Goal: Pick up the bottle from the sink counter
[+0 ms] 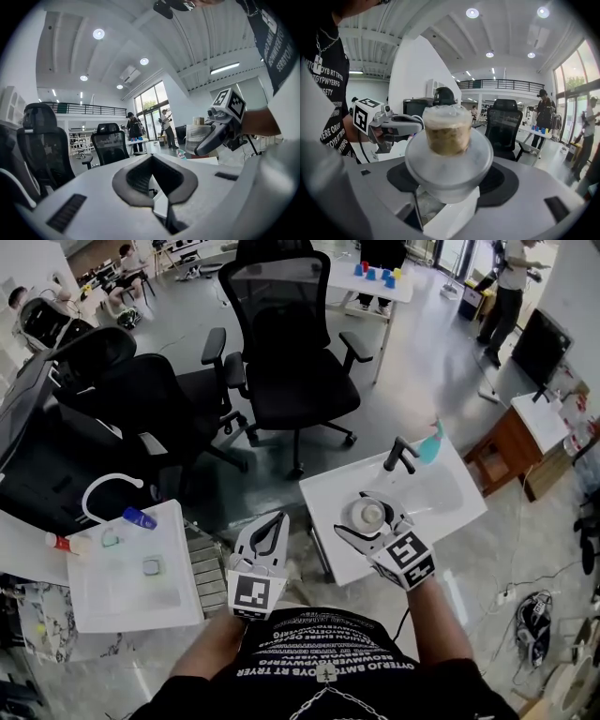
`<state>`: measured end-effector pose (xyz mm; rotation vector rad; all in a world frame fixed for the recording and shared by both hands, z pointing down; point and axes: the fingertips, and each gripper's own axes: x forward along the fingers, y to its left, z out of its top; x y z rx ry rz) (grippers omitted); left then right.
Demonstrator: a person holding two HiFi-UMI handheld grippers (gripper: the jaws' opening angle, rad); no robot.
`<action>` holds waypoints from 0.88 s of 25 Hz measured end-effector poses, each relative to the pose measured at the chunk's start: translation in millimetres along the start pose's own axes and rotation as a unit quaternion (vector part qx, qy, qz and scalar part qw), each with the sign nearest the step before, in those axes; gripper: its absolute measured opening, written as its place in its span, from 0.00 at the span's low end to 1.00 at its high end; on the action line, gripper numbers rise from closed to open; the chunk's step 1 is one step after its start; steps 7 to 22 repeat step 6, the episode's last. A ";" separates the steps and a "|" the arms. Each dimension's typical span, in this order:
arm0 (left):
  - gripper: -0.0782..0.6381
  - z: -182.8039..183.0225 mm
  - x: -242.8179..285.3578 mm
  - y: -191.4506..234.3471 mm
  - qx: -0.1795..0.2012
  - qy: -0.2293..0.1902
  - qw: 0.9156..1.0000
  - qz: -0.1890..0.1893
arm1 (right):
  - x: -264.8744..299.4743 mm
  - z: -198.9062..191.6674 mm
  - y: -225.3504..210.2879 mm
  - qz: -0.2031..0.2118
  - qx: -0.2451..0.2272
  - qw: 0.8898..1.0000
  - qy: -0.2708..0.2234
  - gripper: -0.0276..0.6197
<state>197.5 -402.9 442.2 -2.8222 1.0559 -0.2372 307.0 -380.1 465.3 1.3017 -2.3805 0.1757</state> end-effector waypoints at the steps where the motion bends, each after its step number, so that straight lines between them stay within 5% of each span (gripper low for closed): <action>1: 0.11 0.3 -1.2 -2.4 0.002 0.000 1.000 -0.001 | -2.7 0.4 1.0 0.000 0.002 1.000 -0.003 0.56; 22: 0.11 -4.9 -3.6 -6.8 0.010 0.005 1.000 -0.001 | -8.6 6.7 4.0 -0.003 -0.009 1.000 -0.015 0.56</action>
